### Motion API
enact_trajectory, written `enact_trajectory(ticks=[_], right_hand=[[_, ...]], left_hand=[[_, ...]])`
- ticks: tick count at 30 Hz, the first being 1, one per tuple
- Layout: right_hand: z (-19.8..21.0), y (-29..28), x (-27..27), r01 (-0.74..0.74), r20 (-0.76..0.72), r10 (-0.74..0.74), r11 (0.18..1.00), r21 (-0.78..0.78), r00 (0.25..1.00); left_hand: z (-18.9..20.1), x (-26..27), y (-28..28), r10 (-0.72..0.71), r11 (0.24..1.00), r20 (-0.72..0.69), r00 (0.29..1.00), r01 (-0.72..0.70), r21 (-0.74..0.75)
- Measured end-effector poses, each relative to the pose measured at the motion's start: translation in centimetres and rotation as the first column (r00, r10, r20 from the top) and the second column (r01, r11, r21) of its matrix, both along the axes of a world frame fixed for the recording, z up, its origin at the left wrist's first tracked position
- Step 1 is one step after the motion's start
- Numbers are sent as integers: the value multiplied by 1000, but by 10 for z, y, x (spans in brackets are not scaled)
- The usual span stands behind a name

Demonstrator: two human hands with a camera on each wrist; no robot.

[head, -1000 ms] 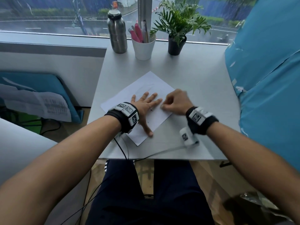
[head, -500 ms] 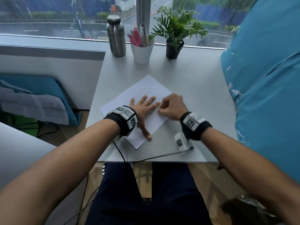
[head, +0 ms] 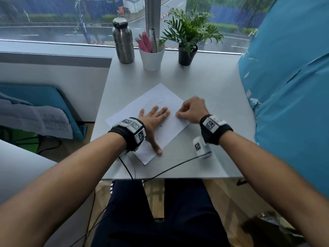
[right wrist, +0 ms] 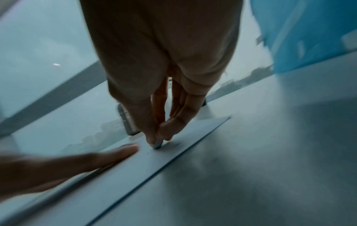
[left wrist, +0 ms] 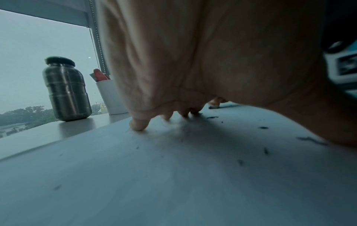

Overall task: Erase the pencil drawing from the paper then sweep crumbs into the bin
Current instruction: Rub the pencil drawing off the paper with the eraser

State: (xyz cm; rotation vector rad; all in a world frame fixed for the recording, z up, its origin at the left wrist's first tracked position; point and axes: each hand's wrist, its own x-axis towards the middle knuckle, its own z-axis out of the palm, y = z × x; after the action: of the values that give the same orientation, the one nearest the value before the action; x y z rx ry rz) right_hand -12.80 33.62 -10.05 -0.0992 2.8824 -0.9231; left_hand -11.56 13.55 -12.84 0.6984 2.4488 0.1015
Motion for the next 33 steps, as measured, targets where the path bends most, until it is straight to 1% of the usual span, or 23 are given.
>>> enact_trajectory(ticks=[1,2,6,7,8,11,12,13,16,17,21,24,27,30,33], right_hand=[[2,4,-5,38,-16,-38,999,5,999],[0,0,-3,37,-29,-36,999,13,999],[-13,-29,27,-152,18,152,988,-6,988],[-12,-26,23,-145,32,145,989,-5,989],[-11,-19,14,-105,23,105,994,-4,994],[4,4,-9,63,-29,-62,998,32,998],[5,7,-10,66,-27,-65,997,41,998],[6,5,-5,40,-4,-40,998,48,999],[-1,-10,19,-107,71,102,992,63,992],[-4,-13,25,-122,78,117,990,66,990],[-12,-11,17,-69,41,66,994,83,997],[-12,-4,1,-23,19,20,991,134,1000],[-7,-2,-10,1,33,-7,983,181,999],[-4,-10,-9,-36,6,36,978,203,999],[-9,-22,2,-124,20,122,978,169,992]], left_hand=[[0,1,0,0,1000,-2,1000,0,5],[0,2,0,-2,1000,-5,1000,2,3],[1,3,0,2,1000,-11,1000,-2,3],[2,3,1,4,1000,-11,1000,-4,5],[3,4,1,11,1000,-6,1000,-11,9],[-1,3,0,19,999,-26,999,-18,28],[-2,2,0,16,999,-34,999,-15,29],[-2,2,-1,20,999,-43,999,-19,29],[0,3,1,48,998,-46,998,-47,28],[1,3,2,56,998,-46,997,-54,27],[11,2,1,98,995,-83,992,-97,12],[22,1,-6,67,997,-150,986,-73,-36],[29,4,-15,31,998,-190,981,-42,-50],[26,8,-20,40,999,-237,971,-45,-16],[20,14,-19,112,993,-286,952,-113,13]])
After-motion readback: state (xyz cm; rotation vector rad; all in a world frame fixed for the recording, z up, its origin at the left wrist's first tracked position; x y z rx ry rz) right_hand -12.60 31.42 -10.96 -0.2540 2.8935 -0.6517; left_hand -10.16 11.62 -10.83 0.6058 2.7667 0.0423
